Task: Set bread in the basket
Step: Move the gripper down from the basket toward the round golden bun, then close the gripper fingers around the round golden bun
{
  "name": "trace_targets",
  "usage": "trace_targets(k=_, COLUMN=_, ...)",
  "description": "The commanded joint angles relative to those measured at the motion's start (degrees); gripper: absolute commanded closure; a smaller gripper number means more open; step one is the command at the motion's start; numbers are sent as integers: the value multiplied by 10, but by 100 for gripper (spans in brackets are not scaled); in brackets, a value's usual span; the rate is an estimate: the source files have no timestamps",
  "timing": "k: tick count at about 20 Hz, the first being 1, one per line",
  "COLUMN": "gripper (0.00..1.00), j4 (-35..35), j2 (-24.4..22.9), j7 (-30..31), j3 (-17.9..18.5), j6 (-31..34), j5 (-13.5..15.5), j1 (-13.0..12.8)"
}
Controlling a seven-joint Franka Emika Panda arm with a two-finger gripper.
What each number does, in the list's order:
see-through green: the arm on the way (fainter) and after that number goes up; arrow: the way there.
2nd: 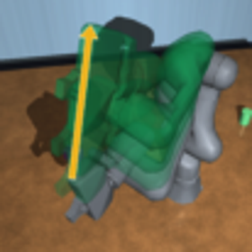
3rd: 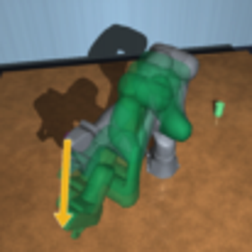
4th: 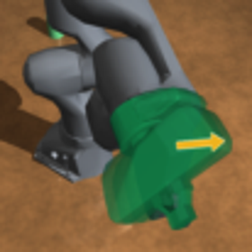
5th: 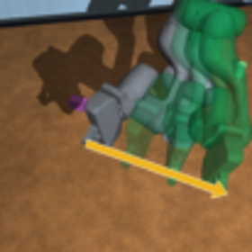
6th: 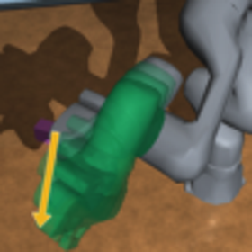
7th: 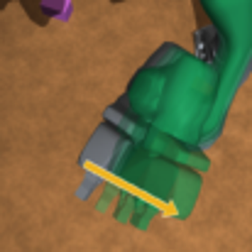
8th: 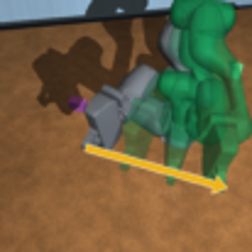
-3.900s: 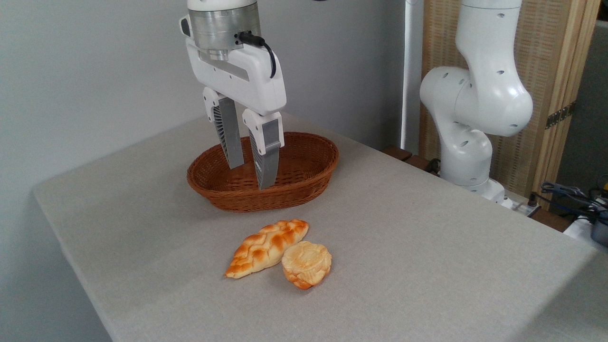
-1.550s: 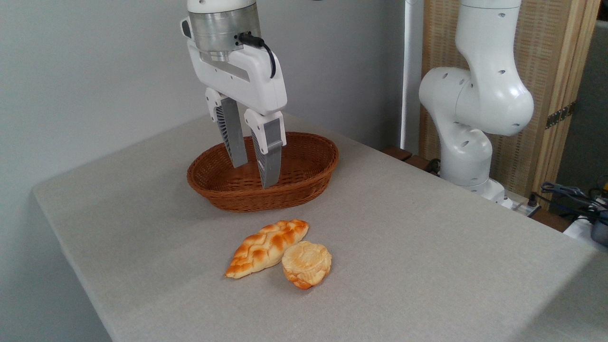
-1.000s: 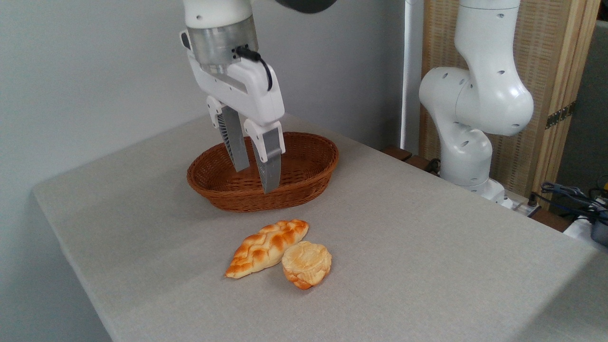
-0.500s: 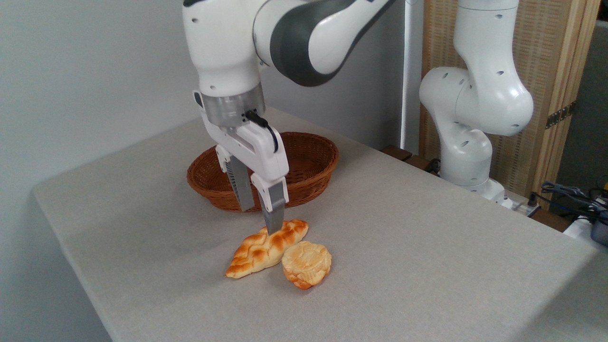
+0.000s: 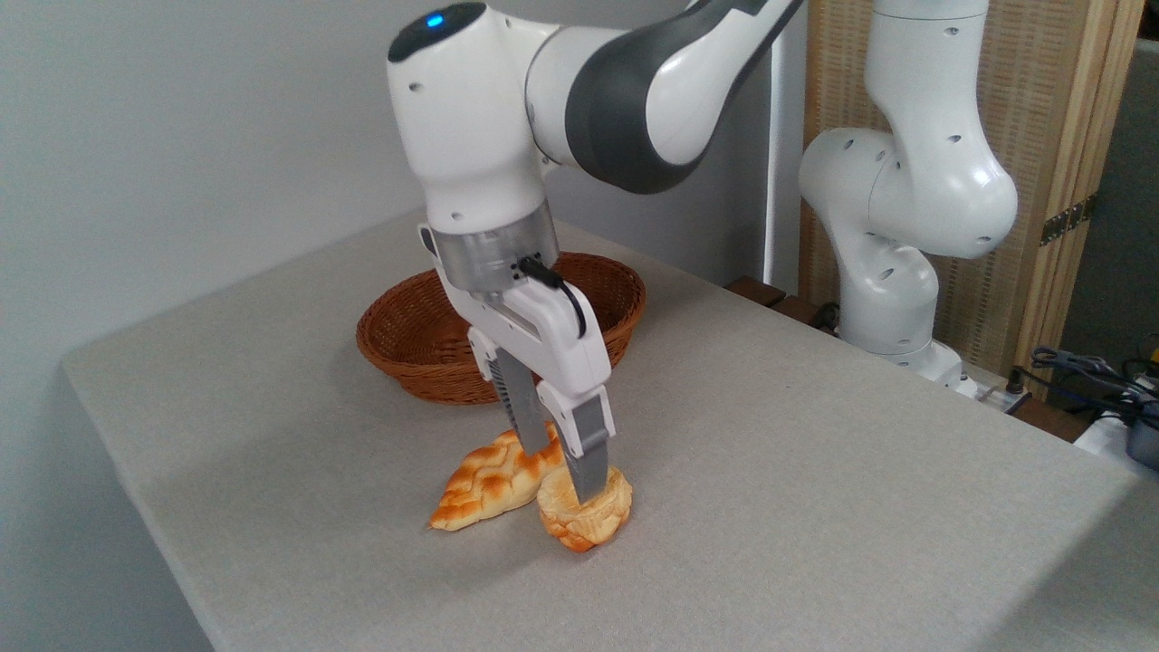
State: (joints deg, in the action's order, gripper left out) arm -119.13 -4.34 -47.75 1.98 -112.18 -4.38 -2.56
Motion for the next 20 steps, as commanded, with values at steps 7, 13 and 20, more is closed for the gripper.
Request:
trace_targets(k=7, gripper=0, j4=-39, j2=3, j7=-29, j3=8, j6=-32, j5=-11, j1=-3)
trace_targets(k=13, gripper=16, j4=-41, j2=5, j7=-29, j3=8, j6=-33, j5=-16, j1=-3)
trace_targets(k=20, gripper=53, j4=-41, j2=4, j7=-30, j3=8, j6=-32, j5=-16, j1=-3)
